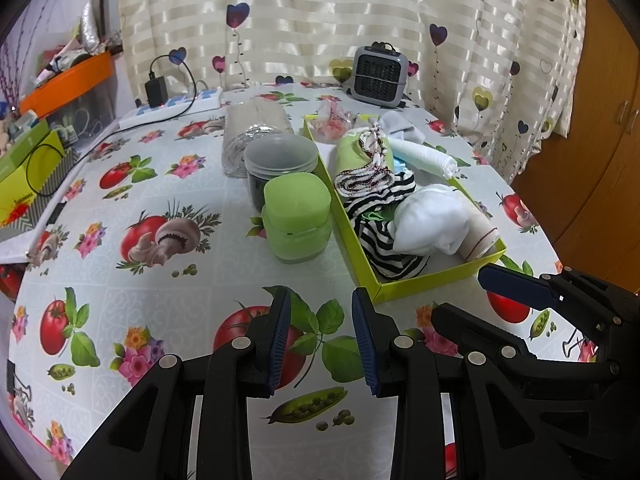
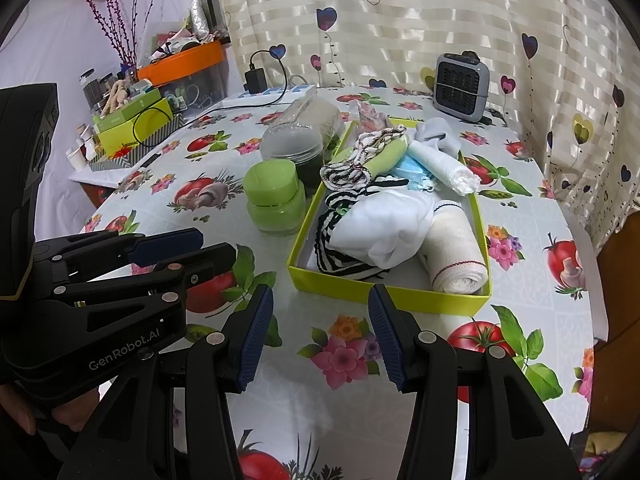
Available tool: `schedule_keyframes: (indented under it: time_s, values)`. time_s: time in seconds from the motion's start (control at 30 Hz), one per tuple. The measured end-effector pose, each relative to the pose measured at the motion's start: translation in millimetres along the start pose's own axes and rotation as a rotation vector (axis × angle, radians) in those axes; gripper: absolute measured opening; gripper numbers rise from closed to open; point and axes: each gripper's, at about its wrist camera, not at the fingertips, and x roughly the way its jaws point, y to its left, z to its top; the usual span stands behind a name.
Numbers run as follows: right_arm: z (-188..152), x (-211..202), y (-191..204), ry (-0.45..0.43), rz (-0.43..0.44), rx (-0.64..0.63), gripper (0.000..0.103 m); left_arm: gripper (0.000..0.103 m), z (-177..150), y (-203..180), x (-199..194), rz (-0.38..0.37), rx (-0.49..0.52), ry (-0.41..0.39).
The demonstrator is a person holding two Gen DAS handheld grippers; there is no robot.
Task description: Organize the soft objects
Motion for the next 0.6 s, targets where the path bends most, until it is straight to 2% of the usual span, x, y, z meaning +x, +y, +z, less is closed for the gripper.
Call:
schedule_keyframes:
  time_s: [0.6]
  values:
    - [0.5,0.1,1.2,0.001,-0.001,0.000,0.051,0.030,0.4,1.3,-0.4,-0.001,0.000,0.002]
